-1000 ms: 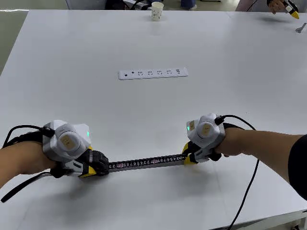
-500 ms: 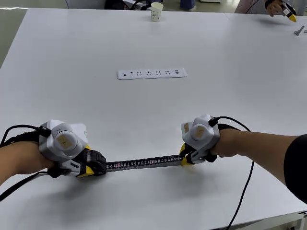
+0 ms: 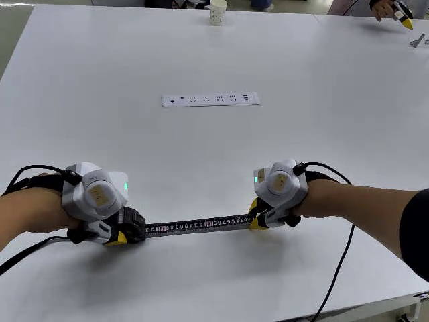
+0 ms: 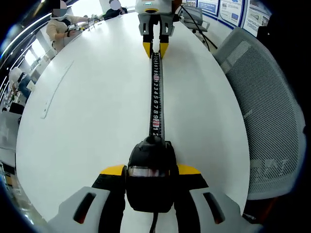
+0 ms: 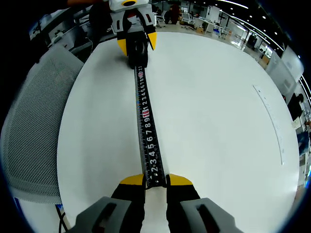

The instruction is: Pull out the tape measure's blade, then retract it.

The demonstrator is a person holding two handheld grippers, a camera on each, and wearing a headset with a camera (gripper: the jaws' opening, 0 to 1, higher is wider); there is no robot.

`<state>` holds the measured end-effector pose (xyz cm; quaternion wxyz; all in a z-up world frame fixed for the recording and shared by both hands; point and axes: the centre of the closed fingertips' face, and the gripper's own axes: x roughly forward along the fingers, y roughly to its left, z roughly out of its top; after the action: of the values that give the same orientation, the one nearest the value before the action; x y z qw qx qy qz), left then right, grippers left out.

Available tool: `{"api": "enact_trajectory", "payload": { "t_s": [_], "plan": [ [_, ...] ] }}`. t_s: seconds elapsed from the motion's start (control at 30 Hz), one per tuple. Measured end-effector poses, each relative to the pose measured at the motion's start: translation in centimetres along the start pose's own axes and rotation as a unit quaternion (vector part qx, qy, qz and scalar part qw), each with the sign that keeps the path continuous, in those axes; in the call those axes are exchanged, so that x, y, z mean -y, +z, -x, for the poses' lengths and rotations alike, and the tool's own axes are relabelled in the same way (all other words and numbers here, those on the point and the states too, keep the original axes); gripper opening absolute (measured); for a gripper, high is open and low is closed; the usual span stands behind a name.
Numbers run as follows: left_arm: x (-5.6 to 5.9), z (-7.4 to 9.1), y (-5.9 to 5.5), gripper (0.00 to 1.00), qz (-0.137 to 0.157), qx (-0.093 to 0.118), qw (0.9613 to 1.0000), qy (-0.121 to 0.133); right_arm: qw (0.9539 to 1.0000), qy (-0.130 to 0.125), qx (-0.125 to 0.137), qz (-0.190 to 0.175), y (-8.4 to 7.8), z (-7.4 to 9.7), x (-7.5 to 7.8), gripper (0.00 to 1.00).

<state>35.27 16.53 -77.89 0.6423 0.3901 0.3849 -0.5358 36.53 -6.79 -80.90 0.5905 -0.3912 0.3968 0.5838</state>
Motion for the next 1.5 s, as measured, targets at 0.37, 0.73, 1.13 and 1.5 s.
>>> {"api": "enact_trajectory", "payload": {
  "t_s": [0.37,0.73,1.13,1.5],
  "plan": [
    [-0.1,1.1,0.1,0.36,0.008,0.004,1.0000,-0.004,0.9968,0.013,-0.038,0.069,-0.7,0.8,0.2,0.17],
    [-0.4,2.3,-0.9,0.45,0.028,-0.004,0.9996,-0.005,0.9947,0.014,-0.044,0.092,-1.2,2.0,-0.6,0.22],
    [1.1,3.2,-0.6,0.61,0.111,0.034,0.9931,-0.018,0.9988,-0.022,-0.015,0.041,-0.8,3.2,0.0,0.32],
    [1.3,3.9,-2.0,0.75,0.205,0.078,0.9755,0.010,0.9921,-0.076,0.047,-0.088,-1.7,4.5,0.8,0.49]
  ]
}}
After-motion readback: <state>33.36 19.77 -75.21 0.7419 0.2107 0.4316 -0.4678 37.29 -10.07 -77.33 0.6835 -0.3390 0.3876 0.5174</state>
